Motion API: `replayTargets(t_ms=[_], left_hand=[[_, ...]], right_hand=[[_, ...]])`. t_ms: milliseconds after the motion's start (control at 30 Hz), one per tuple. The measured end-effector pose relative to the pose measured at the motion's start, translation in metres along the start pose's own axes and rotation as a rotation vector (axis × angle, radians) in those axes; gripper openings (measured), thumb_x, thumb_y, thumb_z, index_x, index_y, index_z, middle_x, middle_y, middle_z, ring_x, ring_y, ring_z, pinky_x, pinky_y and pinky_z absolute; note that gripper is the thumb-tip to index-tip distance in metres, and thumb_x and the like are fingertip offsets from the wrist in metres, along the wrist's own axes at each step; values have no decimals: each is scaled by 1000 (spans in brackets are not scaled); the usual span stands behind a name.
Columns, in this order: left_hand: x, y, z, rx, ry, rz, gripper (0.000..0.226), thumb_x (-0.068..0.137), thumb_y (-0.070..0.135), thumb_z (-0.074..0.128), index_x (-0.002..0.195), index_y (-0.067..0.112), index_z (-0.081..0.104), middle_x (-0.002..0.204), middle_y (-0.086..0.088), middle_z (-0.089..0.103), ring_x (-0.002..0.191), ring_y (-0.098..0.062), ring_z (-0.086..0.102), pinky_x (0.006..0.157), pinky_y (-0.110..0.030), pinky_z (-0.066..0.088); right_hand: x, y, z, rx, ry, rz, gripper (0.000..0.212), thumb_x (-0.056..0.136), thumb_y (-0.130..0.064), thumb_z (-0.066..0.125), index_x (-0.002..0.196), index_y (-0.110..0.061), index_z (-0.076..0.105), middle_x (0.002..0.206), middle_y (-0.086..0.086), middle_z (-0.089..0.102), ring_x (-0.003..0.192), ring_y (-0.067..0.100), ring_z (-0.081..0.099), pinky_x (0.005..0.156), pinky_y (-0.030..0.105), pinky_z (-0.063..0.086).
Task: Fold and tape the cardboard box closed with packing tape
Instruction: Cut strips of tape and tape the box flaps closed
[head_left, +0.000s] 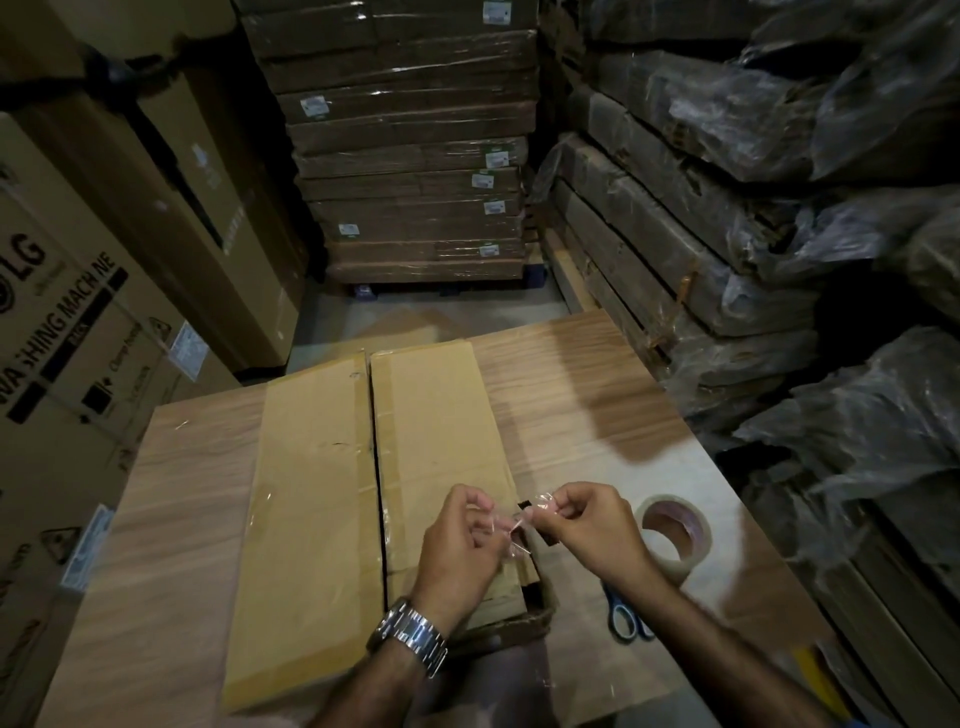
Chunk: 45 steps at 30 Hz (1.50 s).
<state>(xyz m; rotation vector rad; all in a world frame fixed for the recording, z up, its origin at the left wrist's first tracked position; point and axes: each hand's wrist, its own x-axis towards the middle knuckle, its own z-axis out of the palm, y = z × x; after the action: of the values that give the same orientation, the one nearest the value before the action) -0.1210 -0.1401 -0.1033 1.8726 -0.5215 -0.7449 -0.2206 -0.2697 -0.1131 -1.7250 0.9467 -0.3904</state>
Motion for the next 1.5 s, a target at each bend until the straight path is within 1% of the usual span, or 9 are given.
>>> replayTargets(t_ms=[167,333,500,667,867,1133,1233,1367,1500], left_hand=[[0,3,3,194,111,22,14,79,8,75,80,21,68,73,7,70,61,-3,64,56,-13,48],[-1,-1,5,341,155,55,22,77,7,76,75,28,69,70,14,68,63,0,65,63,-18,55],[-1,-2,7,435,186,123,21,77,8,77,78,28,70,72,14,67,65,3,65,63,-18,56],[-2,-2,9,571,205,149,17,80,14,74,85,29,70,80,14,68,72,-2,64,68,-24,57],[-1,1,13,671,215,153,13,86,19,65,94,29,68,90,13,67,81,-4,60,65,-16,42],[0,-11,9,738,214,180,6,87,26,67,91,31,66,90,13,60,86,-7,53,68,-16,34],[0,-15,9,758,224,221,7,88,27,65,92,32,65,91,13,60,90,-9,53,72,-19,40],[-6,-24,13,845,245,305,18,92,28,58,109,31,64,102,9,60,96,-15,50,75,-27,44],[-8,-34,16,960,255,343,41,74,23,78,110,36,66,96,8,63,87,-14,56,68,-30,44]], right_hand=[[7,13,3,85,-49,127,29,82,-26,73,58,-9,69,45,-4,59,45,4,50,57,27,42],[10,20,6,115,-91,160,33,82,-25,73,52,-13,64,45,-1,55,45,9,47,53,26,41],[13,25,10,131,-105,165,29,83,-25,72,61,-6,71,49,0,60,49,11,52,54,26,44],[15,30,12,157,-126,169,31,83,-24,73,58,-7,69,47,-1,57,45,9,47,50,24,40],[15,33,15,256,-159,181,44,85,-15,70,43,-16,60,44,-2,52,42,8,41,46,21,35],[17,40,15,377,-222,245,23,88,-14,68,69,-2,64,50,1,51,47,9,42,50,22,37],[17,44,17,438,-254,296,29,87,-18,69,62,-7,62,52,2,52,46,8,42,51,21,36],[16,50,20,564,-309,420,31,85,-25,71,59,-11,59,52,2,53,45,8,46,50,20,43],[15,52,22,639,-327,476,28,84,-24,72,62,-11,59,54,3,55,45,8,49,51,23,47]])
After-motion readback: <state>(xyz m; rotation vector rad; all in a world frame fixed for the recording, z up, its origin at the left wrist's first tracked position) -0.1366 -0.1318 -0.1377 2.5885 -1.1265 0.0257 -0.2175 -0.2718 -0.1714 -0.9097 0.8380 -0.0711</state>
